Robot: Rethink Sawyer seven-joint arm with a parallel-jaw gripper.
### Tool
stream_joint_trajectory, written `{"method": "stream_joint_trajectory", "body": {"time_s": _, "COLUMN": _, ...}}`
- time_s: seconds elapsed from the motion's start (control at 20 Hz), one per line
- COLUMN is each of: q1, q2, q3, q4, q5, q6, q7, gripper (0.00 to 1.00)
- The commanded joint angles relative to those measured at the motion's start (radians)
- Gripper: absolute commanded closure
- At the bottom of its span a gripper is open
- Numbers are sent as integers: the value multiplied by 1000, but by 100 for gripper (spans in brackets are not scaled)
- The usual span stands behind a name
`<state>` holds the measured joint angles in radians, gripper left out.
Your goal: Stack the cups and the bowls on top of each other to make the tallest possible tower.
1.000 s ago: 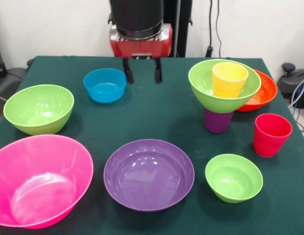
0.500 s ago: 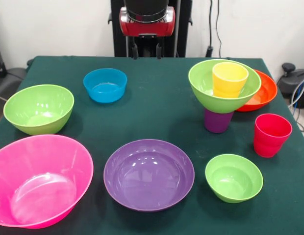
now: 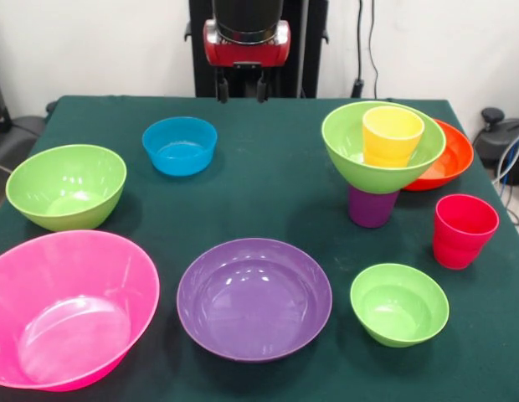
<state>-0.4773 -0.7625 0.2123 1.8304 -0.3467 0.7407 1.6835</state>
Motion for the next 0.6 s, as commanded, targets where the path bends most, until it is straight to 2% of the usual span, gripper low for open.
{"method": "stream_joint_trajectory", "body": {"time_s": 0.05, "q1": -10, "q2": 61, "q3": -1, "q4": 82, "q5": -118, "q6": -178, "q7": 23, "gripper": 0}}
{"method": "stream_joint_trajectory", "body": {"time_s": 0.1, "q1": -18, "q2": 83, "q3": -1, "q4": 73, "q5": -130, "q6": -233, "q7": 32, "gripper": 0}}
{"method": "stream_joint_trajectory", "body": {"time_s": 0.3, "q1": -3, "q2": 139, "q3": -51, "q4": 29, "q5": -198, "q6": -264, "q7": 42, "gripper": 0}}
{"method": "stream_joint_trajectory", "body": {"time_s": 0.6, "q1": -4, "q2": 206, "q3": -72, "q4": 6, "q5": -239, "q6": -352, "q7": 58, "gripper": 0}}
